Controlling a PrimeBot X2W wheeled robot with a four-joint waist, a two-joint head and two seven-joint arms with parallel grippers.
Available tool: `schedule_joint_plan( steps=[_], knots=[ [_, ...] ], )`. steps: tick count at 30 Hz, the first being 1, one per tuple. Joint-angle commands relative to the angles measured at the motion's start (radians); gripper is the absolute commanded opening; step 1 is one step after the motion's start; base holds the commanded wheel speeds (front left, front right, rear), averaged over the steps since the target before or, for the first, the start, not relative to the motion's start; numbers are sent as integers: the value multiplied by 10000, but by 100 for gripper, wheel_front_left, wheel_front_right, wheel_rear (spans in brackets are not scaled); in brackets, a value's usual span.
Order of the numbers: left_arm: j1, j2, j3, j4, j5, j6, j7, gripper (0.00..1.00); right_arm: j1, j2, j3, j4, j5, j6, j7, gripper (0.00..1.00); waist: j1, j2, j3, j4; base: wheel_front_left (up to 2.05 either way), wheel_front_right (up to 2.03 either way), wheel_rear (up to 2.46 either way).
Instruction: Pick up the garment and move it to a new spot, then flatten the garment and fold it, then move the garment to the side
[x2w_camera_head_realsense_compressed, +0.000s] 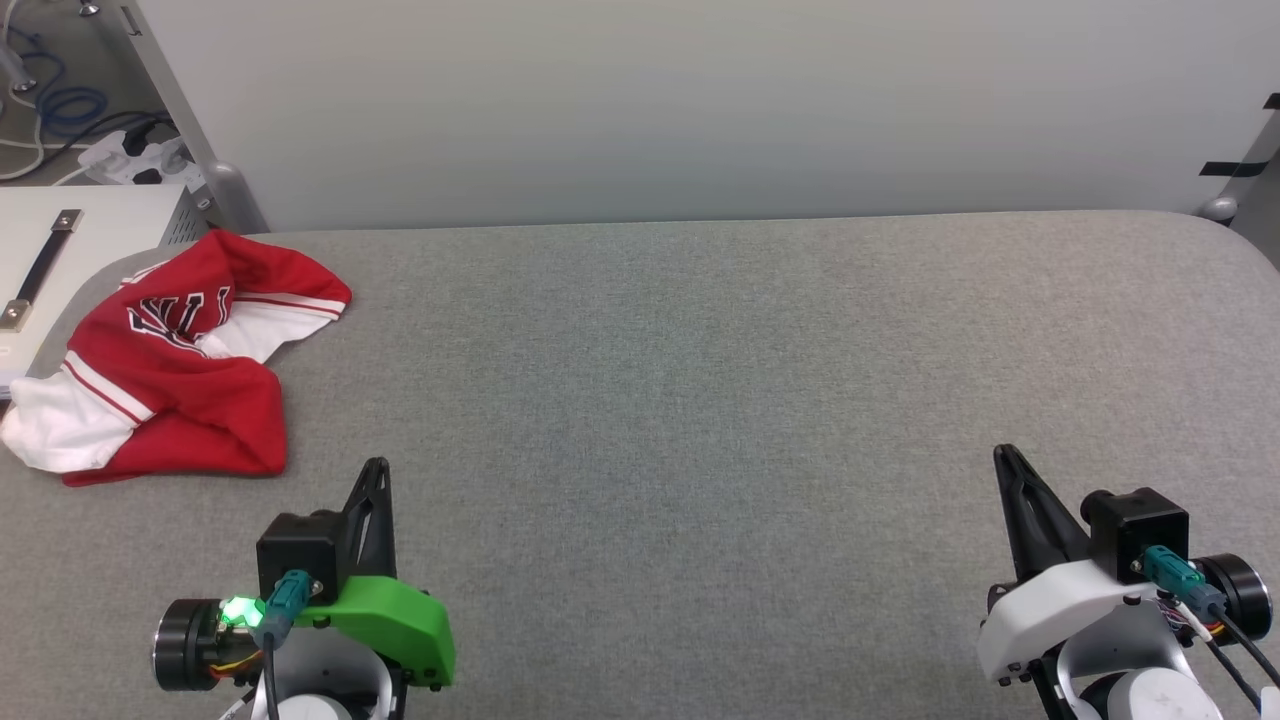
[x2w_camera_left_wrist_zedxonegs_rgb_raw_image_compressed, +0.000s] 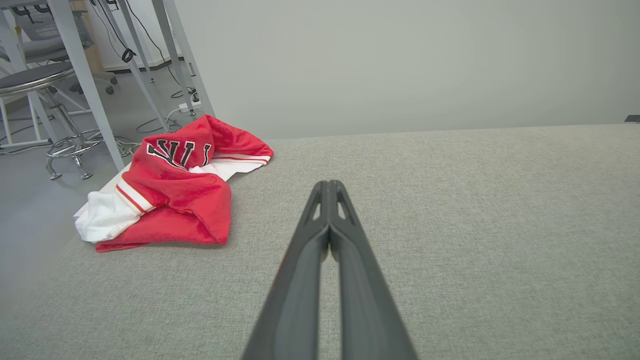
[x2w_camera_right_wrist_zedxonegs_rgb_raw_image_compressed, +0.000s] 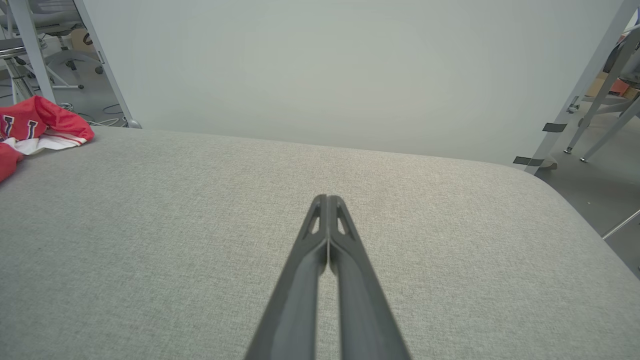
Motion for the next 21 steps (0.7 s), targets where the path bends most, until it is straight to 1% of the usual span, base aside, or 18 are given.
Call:
schedule_joint_plan(
  steps=[1, 19, 20, 21],
  knots=[
    [-171, -55, -9, -16, 97, 37, -7, 0, 70, 15, -9, -39, -97, -11, 30, 0, 0, 0, 0, 0, 0, 0, 0],
    [-171, -55, -9, -16, 97, 37, -7, 0, 70, 15, -9, -39, -97, -11, 30, 0, 0, 0, 0, 0, 0, 0, 0],
    [0, 2, 1, 1, -4, 0, -2, 100, 0, 0, -2, 0, 3, 0, -2, 100, 0, 0, 0, 0, 0, 0, 0],
    [7, 4, 1, 3, -8, -2, -3, 100, 0, -2, -2, 2, 7, 0, -3, 100, 0, 0, 0, 0, 0, 0, 0]
  ],
)
